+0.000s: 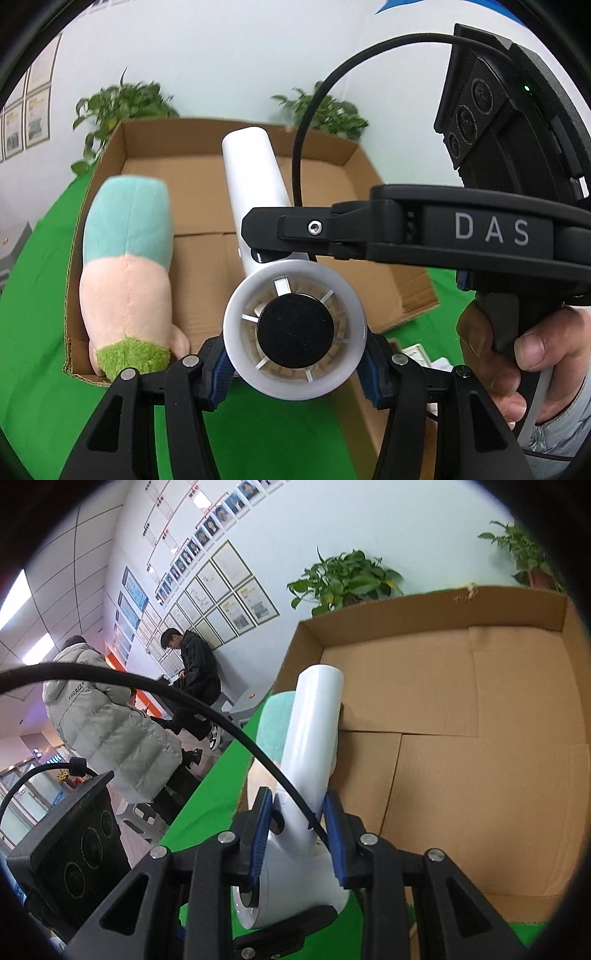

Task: Organize objects
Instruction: 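Carry the white fan with the right gripper into the box beside the plush toy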

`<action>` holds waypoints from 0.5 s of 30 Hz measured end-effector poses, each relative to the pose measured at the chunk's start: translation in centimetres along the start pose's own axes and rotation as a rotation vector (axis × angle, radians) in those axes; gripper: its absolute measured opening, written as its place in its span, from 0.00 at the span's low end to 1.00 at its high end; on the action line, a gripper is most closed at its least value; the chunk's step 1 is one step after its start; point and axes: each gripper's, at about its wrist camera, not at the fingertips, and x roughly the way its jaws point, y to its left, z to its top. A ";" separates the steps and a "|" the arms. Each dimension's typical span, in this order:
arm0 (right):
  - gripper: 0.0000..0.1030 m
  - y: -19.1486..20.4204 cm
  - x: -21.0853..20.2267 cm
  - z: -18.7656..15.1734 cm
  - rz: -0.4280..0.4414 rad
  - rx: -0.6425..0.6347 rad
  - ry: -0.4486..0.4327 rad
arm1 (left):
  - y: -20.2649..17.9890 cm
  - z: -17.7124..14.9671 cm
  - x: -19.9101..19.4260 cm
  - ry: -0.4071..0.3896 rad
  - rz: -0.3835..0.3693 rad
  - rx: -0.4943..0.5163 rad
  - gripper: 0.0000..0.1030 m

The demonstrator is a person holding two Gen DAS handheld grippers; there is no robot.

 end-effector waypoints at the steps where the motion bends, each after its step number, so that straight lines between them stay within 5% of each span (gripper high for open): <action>1: 0.26 -0.6 0.2 0.2 0.005 0.002 0.011 | 0.8 0.1 0.8 0.012 0.007 -0.007 0.52; 8: 0.26 -2.9 4.5 1.7 0.068 0.027 0.083 | 5.9 0.9 5.9 0.083 0.069 -0.049 0.52; 15: 0.26 -7.4 8.6 0.3 0.168 0.182 0.144 | 8.8 0.6 11.3 0.192 0.146 -0.044 0.52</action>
